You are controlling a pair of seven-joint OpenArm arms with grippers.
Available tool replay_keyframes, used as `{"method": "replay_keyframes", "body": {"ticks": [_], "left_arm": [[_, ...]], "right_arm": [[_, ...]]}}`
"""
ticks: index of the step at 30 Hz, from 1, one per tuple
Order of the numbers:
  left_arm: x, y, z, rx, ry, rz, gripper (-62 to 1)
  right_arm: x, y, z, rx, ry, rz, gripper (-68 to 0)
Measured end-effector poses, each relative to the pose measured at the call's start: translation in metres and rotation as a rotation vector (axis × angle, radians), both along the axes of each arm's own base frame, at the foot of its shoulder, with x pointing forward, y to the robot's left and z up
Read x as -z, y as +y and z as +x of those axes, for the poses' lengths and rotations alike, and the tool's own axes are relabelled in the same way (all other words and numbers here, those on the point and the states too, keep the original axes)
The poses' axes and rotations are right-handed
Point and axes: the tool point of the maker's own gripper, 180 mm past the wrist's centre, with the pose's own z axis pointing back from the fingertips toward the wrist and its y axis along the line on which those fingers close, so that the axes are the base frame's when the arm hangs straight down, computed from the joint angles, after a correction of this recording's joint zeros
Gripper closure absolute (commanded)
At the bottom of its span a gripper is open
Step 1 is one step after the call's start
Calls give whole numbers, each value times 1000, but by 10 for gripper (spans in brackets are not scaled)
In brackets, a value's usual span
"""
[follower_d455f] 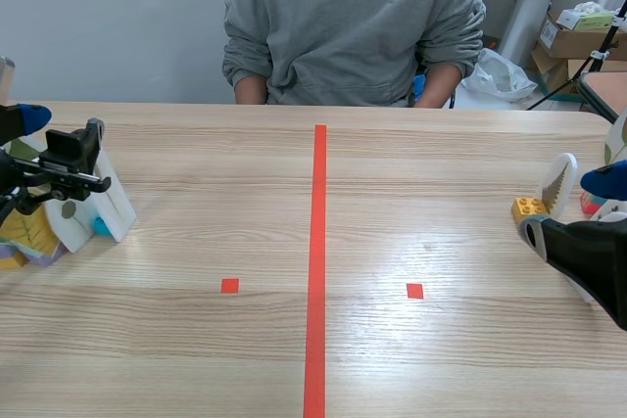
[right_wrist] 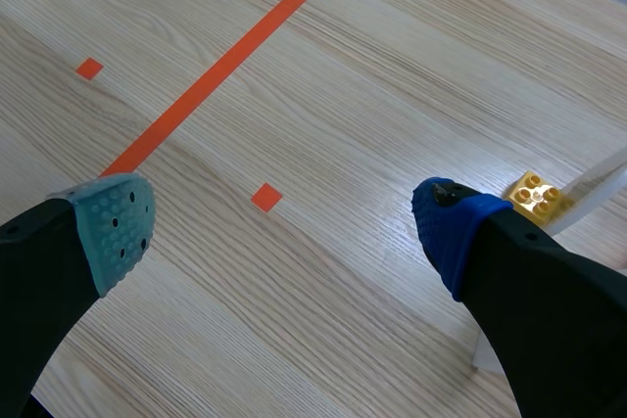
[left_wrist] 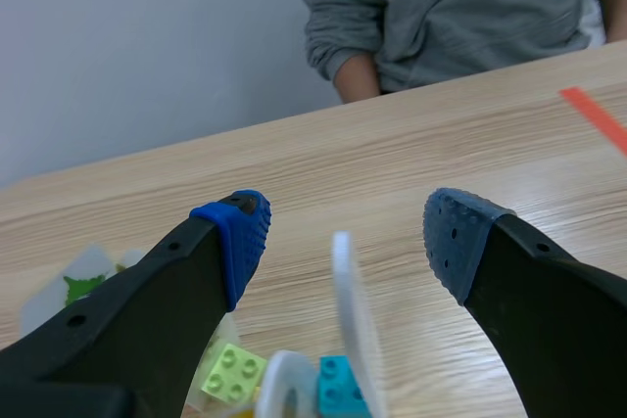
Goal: Do the leaf sorting experiment
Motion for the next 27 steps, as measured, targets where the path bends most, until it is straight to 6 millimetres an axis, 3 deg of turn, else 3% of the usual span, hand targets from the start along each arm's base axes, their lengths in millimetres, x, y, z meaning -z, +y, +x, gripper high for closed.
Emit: {"method": "replay_keyframes", "body": {"ticks": [8,14,21,27], "left_arm": [[-30,-72,-58,281,-11,-16,-365],[-47,-110,-98,432,8,-90,-365],[-51,-128,-124,493,53,-120,-388],[-35,-129,-140,487,150,-161,-408]], "right_arm": [[0,0,0,0,0,0,-534],[0,0,0,0,0,0,-534],[0,0,0,0,0,0,-534],[0,0,0,0,0,0,-534]]}}
